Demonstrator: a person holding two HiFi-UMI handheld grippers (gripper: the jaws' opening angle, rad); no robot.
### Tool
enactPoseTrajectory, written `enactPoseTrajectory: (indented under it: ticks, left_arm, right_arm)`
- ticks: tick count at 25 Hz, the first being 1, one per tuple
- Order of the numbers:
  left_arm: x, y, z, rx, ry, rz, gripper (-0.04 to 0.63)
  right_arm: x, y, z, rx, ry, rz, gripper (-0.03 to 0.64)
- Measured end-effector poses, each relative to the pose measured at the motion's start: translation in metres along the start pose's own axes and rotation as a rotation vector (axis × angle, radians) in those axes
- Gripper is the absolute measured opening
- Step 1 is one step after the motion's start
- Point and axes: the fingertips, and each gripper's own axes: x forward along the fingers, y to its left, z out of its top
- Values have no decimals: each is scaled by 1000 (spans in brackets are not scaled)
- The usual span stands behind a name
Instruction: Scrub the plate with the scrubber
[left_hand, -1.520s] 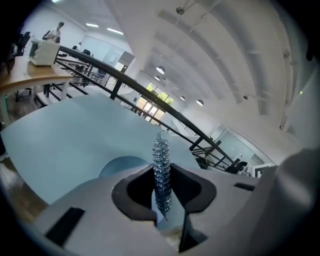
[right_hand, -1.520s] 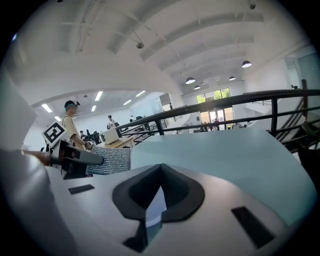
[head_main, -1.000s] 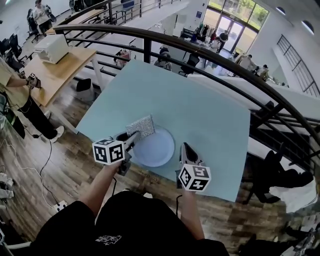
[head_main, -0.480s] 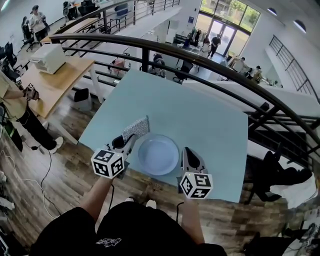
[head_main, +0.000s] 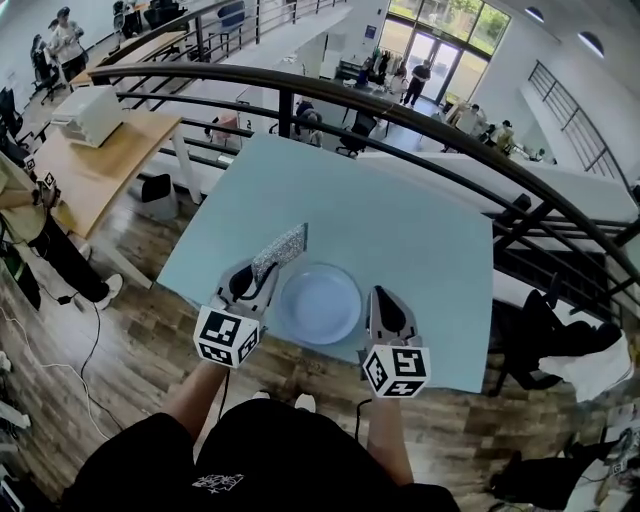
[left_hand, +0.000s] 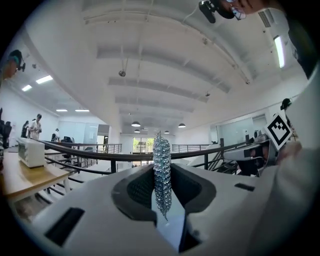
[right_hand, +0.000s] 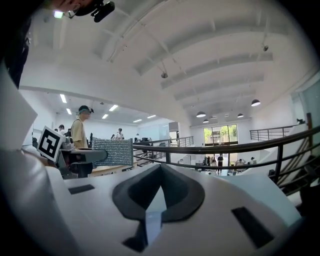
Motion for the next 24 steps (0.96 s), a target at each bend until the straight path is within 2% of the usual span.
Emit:
enactPoseTrajectory:
  ticks: [6,9,17,24]
  left_arm:
    - [-2,2,35,66,-81,-6,94]
    - [-3,2,48,68,-104,-15,94]
    - [-10,10,68,89,-141,-4,94]
    - [-18,21,72,100,-140,14,94]
  right_arm:
    - [-6,5,28,-29,-66,-12,6]
    - [-7,8,42,-42,-87,-17,6]
    - [-18,3,62,-34,-114,-38,6]
    - [-20,4,66,-28,-119,-61,6]
